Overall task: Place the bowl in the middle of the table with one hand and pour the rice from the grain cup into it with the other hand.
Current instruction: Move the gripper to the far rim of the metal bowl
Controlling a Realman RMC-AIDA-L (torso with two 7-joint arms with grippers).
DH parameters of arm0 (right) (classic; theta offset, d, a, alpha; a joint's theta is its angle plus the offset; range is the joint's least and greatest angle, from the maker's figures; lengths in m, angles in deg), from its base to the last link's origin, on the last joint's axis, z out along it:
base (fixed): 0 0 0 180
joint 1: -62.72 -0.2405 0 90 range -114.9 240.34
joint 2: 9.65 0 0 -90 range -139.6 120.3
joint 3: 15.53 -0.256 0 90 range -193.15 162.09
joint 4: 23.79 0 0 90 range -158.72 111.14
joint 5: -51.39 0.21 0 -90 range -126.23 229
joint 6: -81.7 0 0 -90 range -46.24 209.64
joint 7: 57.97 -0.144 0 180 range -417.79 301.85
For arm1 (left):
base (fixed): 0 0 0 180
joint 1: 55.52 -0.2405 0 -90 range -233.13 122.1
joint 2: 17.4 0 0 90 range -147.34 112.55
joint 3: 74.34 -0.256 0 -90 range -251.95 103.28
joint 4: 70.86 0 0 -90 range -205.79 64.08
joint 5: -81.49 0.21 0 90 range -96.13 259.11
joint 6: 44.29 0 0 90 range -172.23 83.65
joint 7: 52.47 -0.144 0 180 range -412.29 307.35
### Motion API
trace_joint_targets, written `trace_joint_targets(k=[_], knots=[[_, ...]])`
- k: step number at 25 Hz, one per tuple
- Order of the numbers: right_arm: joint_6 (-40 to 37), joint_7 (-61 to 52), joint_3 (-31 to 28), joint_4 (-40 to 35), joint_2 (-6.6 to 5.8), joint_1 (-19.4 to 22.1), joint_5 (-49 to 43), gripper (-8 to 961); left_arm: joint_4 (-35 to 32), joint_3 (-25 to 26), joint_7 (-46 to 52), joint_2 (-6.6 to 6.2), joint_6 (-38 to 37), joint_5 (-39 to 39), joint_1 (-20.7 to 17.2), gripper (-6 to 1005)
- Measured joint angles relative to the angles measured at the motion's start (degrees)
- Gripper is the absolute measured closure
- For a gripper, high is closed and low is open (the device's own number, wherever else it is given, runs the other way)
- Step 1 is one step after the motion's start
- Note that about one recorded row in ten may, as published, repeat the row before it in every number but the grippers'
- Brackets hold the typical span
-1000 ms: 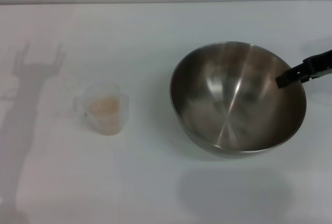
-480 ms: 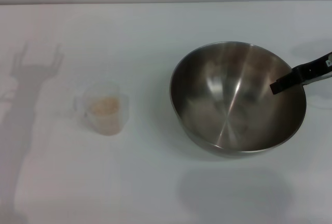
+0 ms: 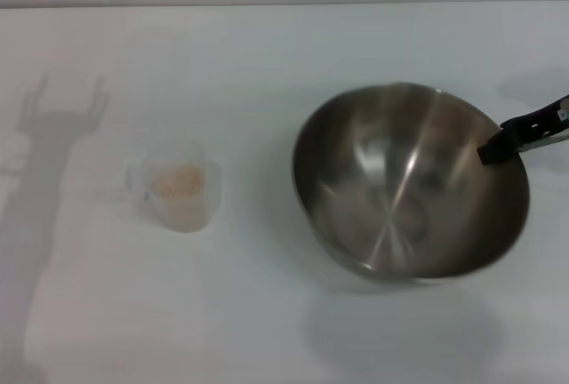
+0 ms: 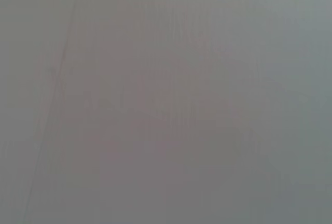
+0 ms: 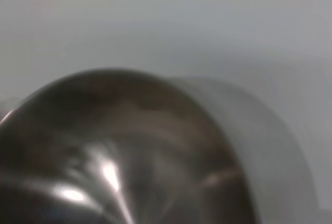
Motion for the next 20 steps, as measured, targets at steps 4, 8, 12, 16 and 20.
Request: trace_joint_targets(k=[4, 8, 12, 16, 20], knots=[[0.0, -0.1, 0.0, -0.1, 0.07, 0.1, -0.2, 868, 0.0, 0.0, 0.0, 0.0, -0.3, 0.0, 0.0, 253], [0.0, 0.1, -0.7, -1.4, 0.47, 0.5, 1.1, 899, 0.0, 0.0, 0.0, 0.0, -0.4, 0.0, 0.0, 255], [0.1, 0.8, -0.3, -5.0, 1.13, 2.0, 5.0, 905, 0.0, 0.0, 0.0, 0.0, -0.5, 0.0, -0.2, 256], [0.7, 1.3, -0.1, -7.5, 1.58, 2.8, 8.4, 908, 0.0, 0.0, 0.0, 0.01, -0.8, 0.0, -0.3, 257], [2.6, 1.4, 1.1, -7.1, 2.09, 2.2, 8.8, 908, 0.0, 0.0, 0.0, 0.06, -1.0, 0.0, -0.3, 258]])
